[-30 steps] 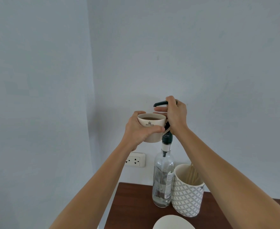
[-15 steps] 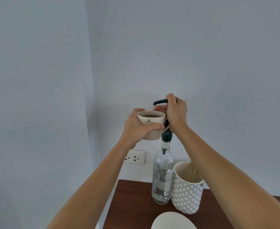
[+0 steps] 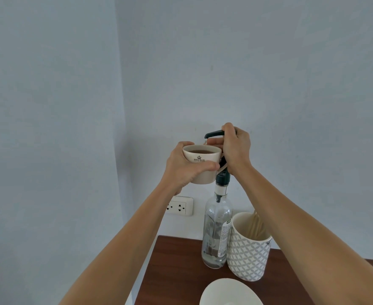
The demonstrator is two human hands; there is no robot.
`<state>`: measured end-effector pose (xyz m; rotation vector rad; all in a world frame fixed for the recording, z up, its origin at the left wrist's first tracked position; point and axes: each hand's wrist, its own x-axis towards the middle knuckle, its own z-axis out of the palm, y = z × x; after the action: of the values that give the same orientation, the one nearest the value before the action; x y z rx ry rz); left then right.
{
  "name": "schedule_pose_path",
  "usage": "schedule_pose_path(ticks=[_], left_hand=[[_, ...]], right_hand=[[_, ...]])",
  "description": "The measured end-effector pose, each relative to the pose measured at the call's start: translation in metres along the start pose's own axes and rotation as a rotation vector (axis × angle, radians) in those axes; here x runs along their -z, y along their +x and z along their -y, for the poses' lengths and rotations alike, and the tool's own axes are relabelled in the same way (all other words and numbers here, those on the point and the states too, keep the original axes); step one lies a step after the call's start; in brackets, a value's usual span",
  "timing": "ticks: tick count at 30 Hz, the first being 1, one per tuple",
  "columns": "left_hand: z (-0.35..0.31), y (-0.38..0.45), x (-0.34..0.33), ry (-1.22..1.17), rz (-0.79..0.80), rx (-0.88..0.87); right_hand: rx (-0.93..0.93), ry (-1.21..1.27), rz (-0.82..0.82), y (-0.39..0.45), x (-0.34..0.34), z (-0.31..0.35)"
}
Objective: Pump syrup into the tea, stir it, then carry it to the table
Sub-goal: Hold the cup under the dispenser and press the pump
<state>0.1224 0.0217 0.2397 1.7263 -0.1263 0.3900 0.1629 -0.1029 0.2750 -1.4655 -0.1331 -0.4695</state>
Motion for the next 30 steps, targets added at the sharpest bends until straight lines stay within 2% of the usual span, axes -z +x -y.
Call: schedule_pose_path(ticks=[19,30], left_hand=[[0.002,-0.002,-0.001,-0.007,0.006,0.012],[0.000,-0.009,0.001,-0.010,-0.005,0.021]], right_hand=[[0.085,-0.050,0.037,-0.002,0.004,-0.004],[-0.004,-0.033,0.042,-0.002,0.008,0.007]])
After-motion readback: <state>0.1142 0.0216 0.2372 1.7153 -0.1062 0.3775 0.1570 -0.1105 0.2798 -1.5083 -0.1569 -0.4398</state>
